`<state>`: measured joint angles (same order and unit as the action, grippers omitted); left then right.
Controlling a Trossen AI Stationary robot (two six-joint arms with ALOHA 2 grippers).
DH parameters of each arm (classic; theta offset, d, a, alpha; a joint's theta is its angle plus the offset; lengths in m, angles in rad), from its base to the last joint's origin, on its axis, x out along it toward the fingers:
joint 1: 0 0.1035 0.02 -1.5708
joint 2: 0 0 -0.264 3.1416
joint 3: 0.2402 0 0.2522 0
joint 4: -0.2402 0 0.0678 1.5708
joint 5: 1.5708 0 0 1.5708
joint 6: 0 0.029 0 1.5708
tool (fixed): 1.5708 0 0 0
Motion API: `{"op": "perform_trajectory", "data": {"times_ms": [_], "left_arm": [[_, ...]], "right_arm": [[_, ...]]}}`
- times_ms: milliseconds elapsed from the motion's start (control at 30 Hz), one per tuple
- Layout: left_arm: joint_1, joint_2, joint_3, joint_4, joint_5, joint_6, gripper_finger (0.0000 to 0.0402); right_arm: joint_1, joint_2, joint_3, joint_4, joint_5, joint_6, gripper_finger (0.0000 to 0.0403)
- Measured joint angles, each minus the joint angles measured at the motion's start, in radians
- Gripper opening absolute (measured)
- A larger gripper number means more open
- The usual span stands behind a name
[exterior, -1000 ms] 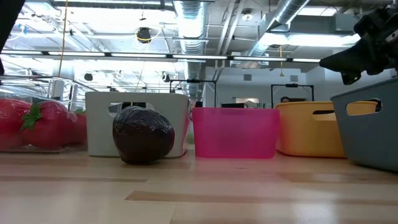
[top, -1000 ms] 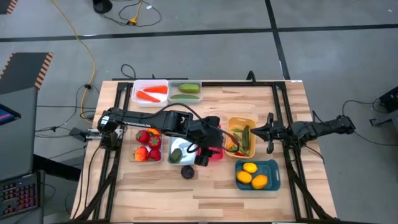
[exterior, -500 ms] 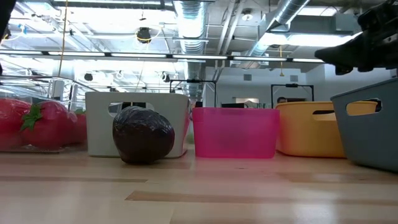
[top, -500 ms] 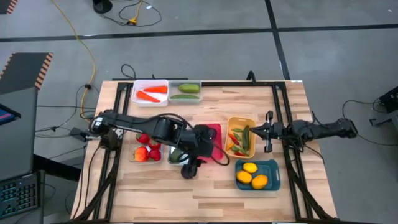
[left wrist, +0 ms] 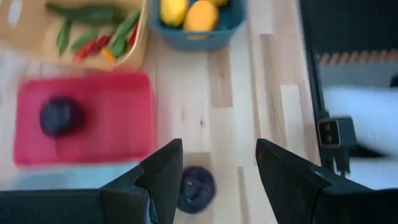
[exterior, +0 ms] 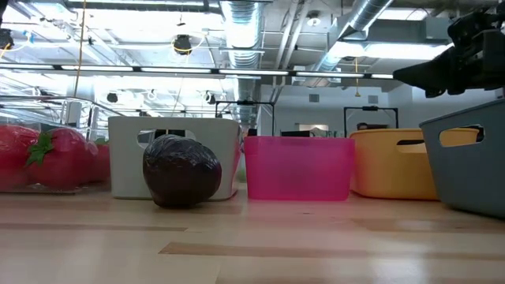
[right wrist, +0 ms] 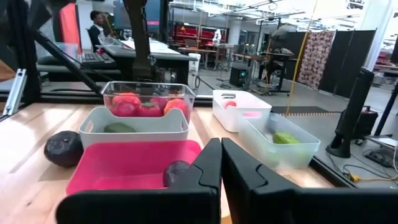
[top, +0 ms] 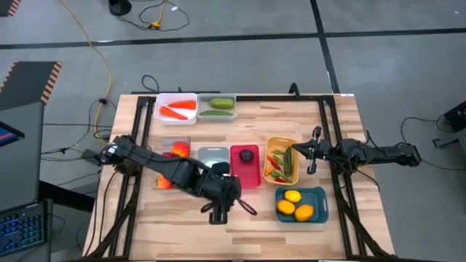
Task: Sort produce into baskets
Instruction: Put the plum into the red bin
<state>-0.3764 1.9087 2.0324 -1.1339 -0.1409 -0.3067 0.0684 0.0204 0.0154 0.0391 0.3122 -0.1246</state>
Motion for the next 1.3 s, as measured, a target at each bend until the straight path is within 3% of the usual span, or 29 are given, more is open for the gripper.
{"op": "perform_trajectory", "data": {"times_ms": [133, 367, 700, 933, 1300], "left_arm": [[-0.032, 0.005, -0.042, 0.003, -0.053, -0.275, 0.0192], [-0.062, 0.009, -0.143, 0.037, -0.006, -0.749, 0.0192], [-0.055, 0.009, -0.174, 0.044, 0.023, -0.691, 0.0192], [-0.051, 0.009, -0.174, -0.049, -0.038, -1.131, 0.0201], [-0.069, 0.050, -0.172, -0.041, -0.049, -1.258, 0.0301]], "right_arm": [[0.000, 0.000, 0.000, 0.000, 0.000, 0.000, 0.0037], [0.000, 0.000, 0.000, 0.000, 0.002, 0.001, 0.0037], [0.000, 0.000, 0.000, 0.000, 0.005, 0.003, 0.0037], [0.000, 0.000, 0.000, -0.001, 0.004, 0.003, 0.0037], [0.000, 0.000, 0.000, -0.001, 0.004, 0.001, 0.0037]]}}
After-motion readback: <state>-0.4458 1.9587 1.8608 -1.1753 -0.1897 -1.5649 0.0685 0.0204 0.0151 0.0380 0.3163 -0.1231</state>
